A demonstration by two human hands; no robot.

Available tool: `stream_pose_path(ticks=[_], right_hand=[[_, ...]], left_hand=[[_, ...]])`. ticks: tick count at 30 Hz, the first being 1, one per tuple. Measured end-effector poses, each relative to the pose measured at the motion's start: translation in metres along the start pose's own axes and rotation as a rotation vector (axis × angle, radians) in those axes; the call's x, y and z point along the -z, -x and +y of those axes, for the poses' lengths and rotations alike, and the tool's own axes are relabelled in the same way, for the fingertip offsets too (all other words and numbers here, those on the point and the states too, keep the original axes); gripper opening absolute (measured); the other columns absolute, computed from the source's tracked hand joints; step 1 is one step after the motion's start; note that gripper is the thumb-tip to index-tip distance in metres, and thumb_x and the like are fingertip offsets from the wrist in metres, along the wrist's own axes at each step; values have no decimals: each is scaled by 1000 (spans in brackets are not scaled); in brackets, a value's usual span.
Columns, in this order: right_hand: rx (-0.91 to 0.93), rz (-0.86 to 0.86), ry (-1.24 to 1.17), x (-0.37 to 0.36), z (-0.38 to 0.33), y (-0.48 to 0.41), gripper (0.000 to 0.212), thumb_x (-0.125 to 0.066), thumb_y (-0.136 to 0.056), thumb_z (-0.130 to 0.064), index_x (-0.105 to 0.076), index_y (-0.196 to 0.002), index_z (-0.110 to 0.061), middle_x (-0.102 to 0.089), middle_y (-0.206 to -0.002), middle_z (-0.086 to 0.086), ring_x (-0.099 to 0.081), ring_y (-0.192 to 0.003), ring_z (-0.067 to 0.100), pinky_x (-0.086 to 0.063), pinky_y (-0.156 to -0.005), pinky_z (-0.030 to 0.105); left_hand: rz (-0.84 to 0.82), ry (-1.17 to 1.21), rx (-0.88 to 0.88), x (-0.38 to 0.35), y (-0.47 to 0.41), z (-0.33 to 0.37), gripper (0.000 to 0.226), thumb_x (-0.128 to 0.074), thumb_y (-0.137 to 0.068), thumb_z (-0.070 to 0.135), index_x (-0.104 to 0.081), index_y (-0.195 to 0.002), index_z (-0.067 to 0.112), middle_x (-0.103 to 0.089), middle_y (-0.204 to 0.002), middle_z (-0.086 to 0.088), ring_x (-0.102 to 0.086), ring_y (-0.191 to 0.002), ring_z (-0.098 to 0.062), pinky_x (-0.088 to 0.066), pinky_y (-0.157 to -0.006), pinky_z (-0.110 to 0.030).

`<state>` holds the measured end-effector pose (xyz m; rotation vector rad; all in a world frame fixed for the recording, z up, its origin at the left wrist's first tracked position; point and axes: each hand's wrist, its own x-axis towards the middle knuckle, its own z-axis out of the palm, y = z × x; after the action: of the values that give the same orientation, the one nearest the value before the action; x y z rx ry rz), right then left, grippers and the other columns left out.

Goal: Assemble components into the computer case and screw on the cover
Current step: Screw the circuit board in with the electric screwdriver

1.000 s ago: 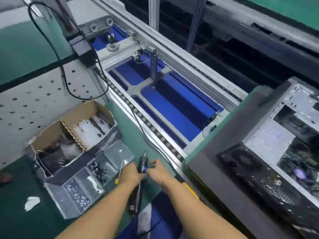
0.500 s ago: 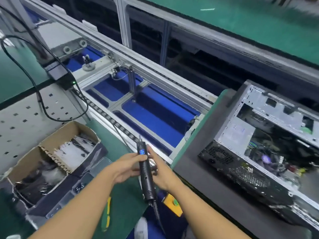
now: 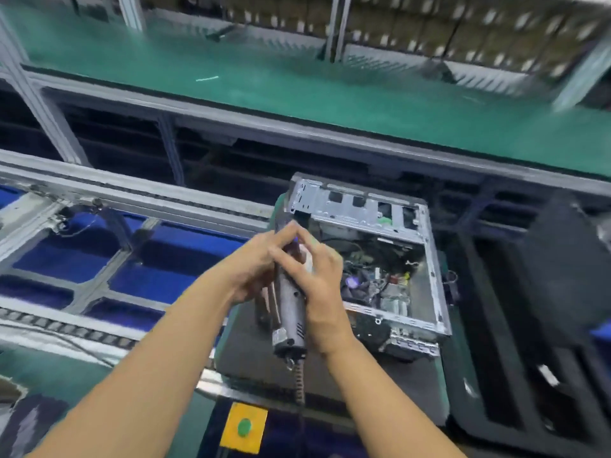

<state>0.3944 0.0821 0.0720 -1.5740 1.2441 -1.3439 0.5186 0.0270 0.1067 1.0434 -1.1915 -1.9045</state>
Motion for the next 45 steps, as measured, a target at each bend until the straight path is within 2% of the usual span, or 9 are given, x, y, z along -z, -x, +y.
stream_pose_path(ticks=[3, 9, 11, 15, 23, 32, 35, 39, 45], right_hand=[[80, 132, -5, 55, -3, 0, 36, -67, -93, -47, -66, -129, -49, -53, -142, -4, -45, -139, 20, -38, -117, 44], [262, 218, 349, 169, 21, 4, 25, -64, -94, -4, -72, -117, -10, -61, -135, -7, -51, -127, 27, -37, -113, 32], [266, 245, 359, 204, 27, 9, 23, -65, -94, -3, -70, -113, -15, -59, -133, -16, -54, -127, 28, -40, -113, 35], [259, 369, 368, 273, 39, 20, 29, -83, -85, -10, -73, -111, -3, -67, -129, 6, -54, -128, 34, -42, -113, 40], [182, 548, 175, 394, 77, 59, 42, -73, -82, 13, -67, -121, -4, -67, -123, 15, -64, -119, 31, -51, -105, 50], [-57, 459, -71, 446, 134, 106, 36, -68, -85, 17, -66, -113, -6, -70, -119, 13, -66, -117, 28, -50, -103, 34], [-130, 440, -116, 444, 148, 118, 38, -68, -87, 12, -69, -110, -18, -71, -119, 7, -66, -117, 26, -51, -101, 31], [-186, 458, -156, 437, 169, 126, 38, -68, -87, 9, -69, -110, -21, -71, -120, 3, -66, -118, 26, -52, -102, 36], [-257, 513, -212, 430, 195, 133, 32, -69, -88, 5, -69, -111, -18, -71, -120, 3, -66, -117, 26, -52, -103, 39]], left_hand=[[-106, 44, 47, -45, -34, 6, 66, -54, -81, 71, -71, -105, 11, -70, -104, -16, -67, -95, -27, -52, -87, -40], [-204, 137, 87, -135, -96, -3, 29, -58, -79, 33, -74, -85, 9, -56, -88, -11, -56, -72, -23, -48, -67, -36], [-250, 95, 102, -168, -115, -10, 30, -56, -85, 30, -76, -90, 8, -61, -92, -14, -57, -79, -28, -48, -71, -41], [-289, 31, 120, -237, -150, -25, 32, -55, -98, 32, -81, -91, 14, -75, -94, -11, -73, -81, -21, -59, -66, -30], [-346, -211, 214, -339, -212, -80, 28, -59, -95, 35, -75, -107, 16, -74, -95, -8, -71, -81, -22, -57, -72, -32], [-382, -943, 299, -369, -240, -179, 14, -49, -97, 9, -61, -94, 16, -71, -89, -2, -67, -68, -15, -52, -61, -27], [-480, -1235, 306, -368, -242, -208, 11, -59, -91, 14, -65, -100, 18, -71, -99, -2, -68, -79, -16, -56, -80, -31], [-734, -1651, 213, -365, -234, -236, 19, -63, -87, 21, -69, -105, 24, -70, -109, 1, -63, -106, -19, -44, -90, -27], [-1277, -1974, 95, -380, -225, -274, 17, -74, -82, 27, -73, -98, 22, -70, -98, 5, -61, -96, -19, -41, -90, -36]])
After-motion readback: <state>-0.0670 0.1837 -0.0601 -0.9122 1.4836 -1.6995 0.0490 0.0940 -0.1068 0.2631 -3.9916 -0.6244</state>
